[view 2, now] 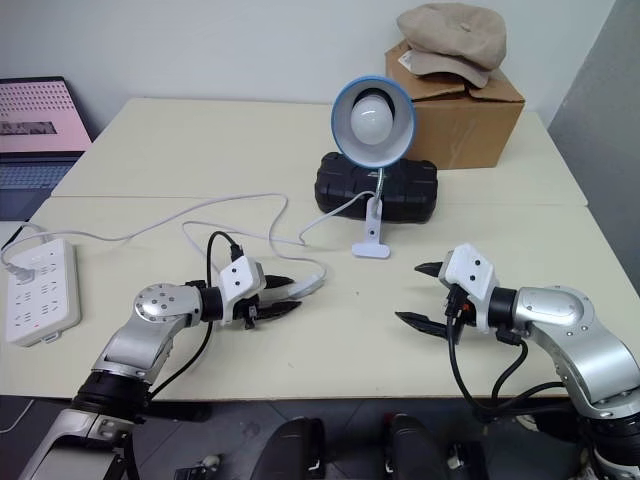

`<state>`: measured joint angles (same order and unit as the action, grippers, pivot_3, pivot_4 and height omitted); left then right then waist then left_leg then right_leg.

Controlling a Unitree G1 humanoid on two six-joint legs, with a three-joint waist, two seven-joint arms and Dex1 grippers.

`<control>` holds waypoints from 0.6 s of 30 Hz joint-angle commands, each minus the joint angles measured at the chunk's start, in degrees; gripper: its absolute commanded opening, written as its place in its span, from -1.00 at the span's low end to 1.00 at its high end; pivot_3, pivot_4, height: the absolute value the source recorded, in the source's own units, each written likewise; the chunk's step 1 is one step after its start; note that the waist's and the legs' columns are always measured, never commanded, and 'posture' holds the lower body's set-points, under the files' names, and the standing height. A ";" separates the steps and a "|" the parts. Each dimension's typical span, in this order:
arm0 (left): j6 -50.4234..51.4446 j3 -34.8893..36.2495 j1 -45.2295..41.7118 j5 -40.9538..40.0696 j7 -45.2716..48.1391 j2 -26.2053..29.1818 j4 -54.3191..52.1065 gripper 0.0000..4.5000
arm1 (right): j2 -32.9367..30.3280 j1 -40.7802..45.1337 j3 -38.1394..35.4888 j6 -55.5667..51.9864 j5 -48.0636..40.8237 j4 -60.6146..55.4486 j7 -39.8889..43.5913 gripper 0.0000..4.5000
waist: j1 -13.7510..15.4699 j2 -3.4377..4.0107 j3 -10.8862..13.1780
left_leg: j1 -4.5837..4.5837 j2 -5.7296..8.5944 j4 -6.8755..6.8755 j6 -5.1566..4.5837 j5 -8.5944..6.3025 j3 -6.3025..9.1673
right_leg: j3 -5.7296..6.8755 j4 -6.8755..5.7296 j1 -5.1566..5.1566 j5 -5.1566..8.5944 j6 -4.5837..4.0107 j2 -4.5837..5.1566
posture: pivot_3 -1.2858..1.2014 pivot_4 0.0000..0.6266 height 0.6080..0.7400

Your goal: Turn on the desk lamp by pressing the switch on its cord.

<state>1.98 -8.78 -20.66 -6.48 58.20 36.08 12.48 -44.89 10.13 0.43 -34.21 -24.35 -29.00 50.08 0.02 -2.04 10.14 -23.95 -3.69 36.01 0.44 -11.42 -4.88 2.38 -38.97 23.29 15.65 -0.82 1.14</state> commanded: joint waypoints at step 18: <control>9.59 0.94 -0.07 -4.06 8.00 5.43 -15.61 -0.83 | 7.00 23.02 18.22 -0.57 5.35 5.27 4.20 1.00 | -0.32 0.00 0.00 | -0.02 -0.03 -0.02 0.00 0.00 0.01 | -0.01 -0.02 0.05 0.01 -0.02 -0.06 | 0.03 -0.52 1.00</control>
<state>10.09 -8.87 -20.75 -9.03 65.79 40.64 0.35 -38.40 30.86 16.39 -35.67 -20.93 -24.94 52.78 -0.30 -2.04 10.14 -23.97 -3.72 35.99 0.44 -11.42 -4.88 2.37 -38.98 23.34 15.66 -0.84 1.08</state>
